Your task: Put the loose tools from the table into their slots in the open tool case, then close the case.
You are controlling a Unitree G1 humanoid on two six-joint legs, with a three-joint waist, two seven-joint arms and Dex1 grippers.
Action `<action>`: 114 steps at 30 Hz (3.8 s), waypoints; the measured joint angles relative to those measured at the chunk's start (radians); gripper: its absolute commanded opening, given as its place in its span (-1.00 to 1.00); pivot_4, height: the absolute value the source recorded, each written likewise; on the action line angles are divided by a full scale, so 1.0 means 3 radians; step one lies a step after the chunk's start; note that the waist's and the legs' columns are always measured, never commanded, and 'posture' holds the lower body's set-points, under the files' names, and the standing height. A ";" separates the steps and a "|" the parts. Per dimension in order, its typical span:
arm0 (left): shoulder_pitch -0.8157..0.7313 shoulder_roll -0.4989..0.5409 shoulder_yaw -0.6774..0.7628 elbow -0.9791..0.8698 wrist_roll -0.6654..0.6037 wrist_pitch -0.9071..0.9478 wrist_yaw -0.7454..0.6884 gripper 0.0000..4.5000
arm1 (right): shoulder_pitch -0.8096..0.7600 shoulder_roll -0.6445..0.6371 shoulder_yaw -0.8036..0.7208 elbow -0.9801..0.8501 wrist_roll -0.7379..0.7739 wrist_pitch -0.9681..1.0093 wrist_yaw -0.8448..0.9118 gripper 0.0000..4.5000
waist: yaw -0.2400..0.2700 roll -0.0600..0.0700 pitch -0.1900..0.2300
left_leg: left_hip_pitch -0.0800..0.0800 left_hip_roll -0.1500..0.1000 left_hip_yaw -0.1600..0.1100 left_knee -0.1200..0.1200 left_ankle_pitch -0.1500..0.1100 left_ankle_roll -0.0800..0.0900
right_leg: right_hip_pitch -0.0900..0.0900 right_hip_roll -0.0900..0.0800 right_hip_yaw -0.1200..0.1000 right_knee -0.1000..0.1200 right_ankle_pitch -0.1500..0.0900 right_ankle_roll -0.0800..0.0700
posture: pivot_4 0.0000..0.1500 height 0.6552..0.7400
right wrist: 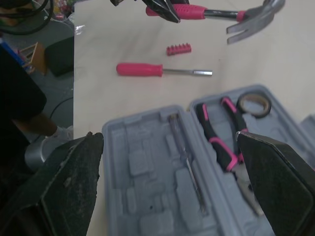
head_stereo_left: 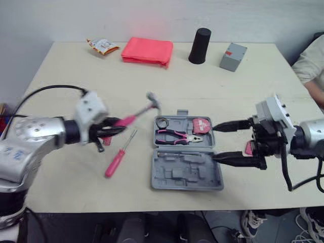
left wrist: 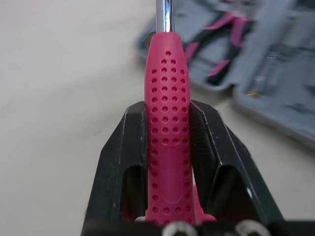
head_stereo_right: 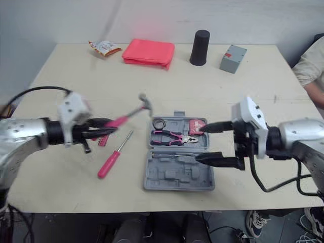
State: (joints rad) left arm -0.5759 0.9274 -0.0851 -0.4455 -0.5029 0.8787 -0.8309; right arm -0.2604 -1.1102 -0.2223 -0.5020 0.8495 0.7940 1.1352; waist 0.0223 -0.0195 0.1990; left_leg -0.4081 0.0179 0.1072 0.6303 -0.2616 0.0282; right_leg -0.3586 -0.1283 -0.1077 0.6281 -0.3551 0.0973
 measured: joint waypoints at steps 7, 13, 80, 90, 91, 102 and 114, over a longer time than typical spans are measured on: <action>-0.0771 -0.0601 -0.1230 0.0283 0.0319 0.0146 -0.0395 -0.77 | 0.0886 -0.0128 -0.0336 -0.0263 -0.0309 -0.0096 0.0052 1.00 | 0.0015 -0.0002 0.0002 | -0.0001 0.0015 0.0014 0.0020 0.0004 0.0005 | -0.0003 0.0036 0.0014 -0.0002 0.0002 0.0006 | 1.00 0.91; -0.0942 -0.0939 -0.1807 0.0361 0.0688 0.0352 -0.0265 -0.77 | 0.1096 -0.0077 -0.0619 -0.0442 -0.0228 -0.0005 -0.0059 1.00 | 0.0003 -0.0002 0.0002 | 0.0000 0.0039 0.0010 0.0045 0.0000 -0.0002 | 0.0002 0.0040 0.0024 0.0003 0.0003 0.0002 | 1.00 0.91; -0.0413 -0.1953 -0.1817 0.1518 0.1719 -0.1194 -0.0398 -0.98 | 0.1294 0.0122 -0.0607 -0.0469 -0.0137 -0.0019 -0.0427 1.00 | 0.0021 0.0008 -0.0093 | 0.0063 0.0040 -0.0040 0.0057 -0.0040 0.0019 | 0.0108 0.0033 -0.0008 -0.0027 0.0000 -0.0008 | 1.00 0.91; -0.0408 -0.2199 -0.1475 0.1628 0.1418 -0.1039 -0.0446 -0.98 | 0.1342 0.0124 -0.0694 -0.0481 -0.0142 -0.0031 -0.0457 1.00 | 0.0015 0.0028 -0.0072 | 0.0044 0.0041 -0.0041 0.0060 -0.0044 0.0020 | 0.0092 0.0029 -0.0011 -0.0032 0.0000 -0.0008 | 1.00 0.91; -0.0472 -0.2211 -0.1354 0.1605 0.1303 -0.0980 -0.0491 -0.98 | 0.1348 0.0125 -0.0698 -0.0481 -0.0152 -0.0034 -0.0457 1.00 | 0.0014 0.0029 -0.0070 | 0.0020 0.0041 -0.0041 0.0064 -0.0040 0.0019 | 0.0065 0.0030 -0.0013 -0.0025 0.0000 -0.0007 | 1.00 0.91; -0.0241 -0.0971 -0.0124 0.0682 0.0244 -0.0282 -0.1129 0.94 | 0.1722 0.0151 -0.1272 -0.0110 -0.0393 -0.0118 -0.0248 1.00 | 0.0001 0.0036 -0.0057 | 0.0011 0.0041 -0.0038 0.0056 -0.0010 -0.0010 | 0.0048 0.0043 -0.0018 -0.0011 -0.0004 -0.0014 | 1.00 0.91; 0.2200 -0.0273 0.2613 0.0450 -0.0032 -0.0013 -0.0710 0.99 | 0.2158 0.0220 -0.2010 0.0997 -0.0952 -0.0607 0.0116 1.00 | 0.0003 0.0034 -0.0051 | 0.0012 0.0043 -0.0038 0.0049 -0.0048 -0.0010 | 0.0042 0.0030 -0.0009 -0.0022 -0.0006 -0.0018 | 1.00 0.91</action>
State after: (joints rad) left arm 0.0841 0.8455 0.6988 -0.3105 -0.5125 0.8748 -1.0440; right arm 0.3871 -1.0443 -0.8253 -0.2028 0.5640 0.6119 1.1699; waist 0.0231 -0.0092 0.1838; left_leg -0.4045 0.0309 0.0956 0.6449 -0.2762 0.0251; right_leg -0.3459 -0.1192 -0.1105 0.6216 -0.3570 0.0918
